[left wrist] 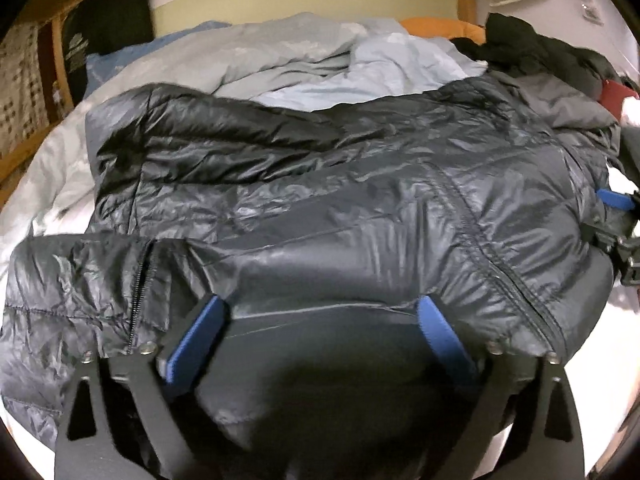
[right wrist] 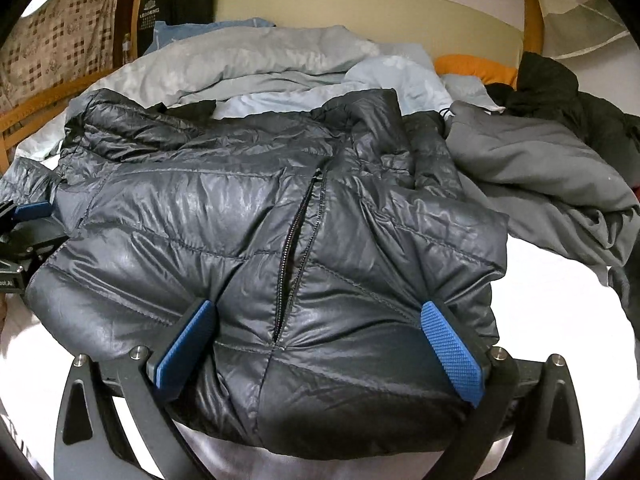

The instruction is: Fold large clothes

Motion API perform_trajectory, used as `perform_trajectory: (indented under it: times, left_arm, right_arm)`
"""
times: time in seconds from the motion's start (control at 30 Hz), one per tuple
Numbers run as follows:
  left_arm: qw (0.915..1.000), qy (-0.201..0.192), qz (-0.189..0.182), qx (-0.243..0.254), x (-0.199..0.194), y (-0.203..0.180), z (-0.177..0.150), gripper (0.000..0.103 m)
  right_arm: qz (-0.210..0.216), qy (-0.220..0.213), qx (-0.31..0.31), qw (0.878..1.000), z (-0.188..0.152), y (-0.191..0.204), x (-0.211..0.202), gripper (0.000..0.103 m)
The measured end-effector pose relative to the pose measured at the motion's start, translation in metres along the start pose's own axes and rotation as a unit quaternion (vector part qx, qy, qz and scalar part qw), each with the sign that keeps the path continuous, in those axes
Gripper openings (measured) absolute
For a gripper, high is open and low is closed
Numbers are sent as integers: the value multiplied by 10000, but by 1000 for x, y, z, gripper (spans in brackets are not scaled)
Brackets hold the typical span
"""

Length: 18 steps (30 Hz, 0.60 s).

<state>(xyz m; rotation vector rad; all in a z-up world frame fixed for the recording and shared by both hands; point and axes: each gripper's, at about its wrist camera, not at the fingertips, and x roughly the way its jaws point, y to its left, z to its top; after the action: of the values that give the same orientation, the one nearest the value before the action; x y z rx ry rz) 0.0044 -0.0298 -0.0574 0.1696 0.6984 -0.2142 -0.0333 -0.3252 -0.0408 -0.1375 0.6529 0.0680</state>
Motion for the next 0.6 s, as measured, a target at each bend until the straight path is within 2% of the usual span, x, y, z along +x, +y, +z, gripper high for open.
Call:
perform_trajectory:
  times: [0.07, 0.33, 0.4, 0.5, 0.6]
  left_arm:
    - [10000, 32, -25, -56, 1, 2, 0, 103]
    - [10000, 48, -50, -52, 2, 4, 0, 103]
    - [10000, 8, -51, -57, 1, 4, 0, 103]
    - [10000, -3, -51, 1, -1, 6, 2, 103]
    - [9999, -56, 96, -34, -7, 10, 3, 103]
  right_arm:
    - [5, -5, 2, 10000, 0, 0, 0, 103]
    - [40, -14, 34, 10000, -1, 0, -1, 103]
    - [167, 36, 126, 9998, 0, -2, 0, 103]
    - [645, 103, 485, 9967, 2, -16, -1, 103]
    - [616, 337, 493, 9963, 5, -14, -2, 103]
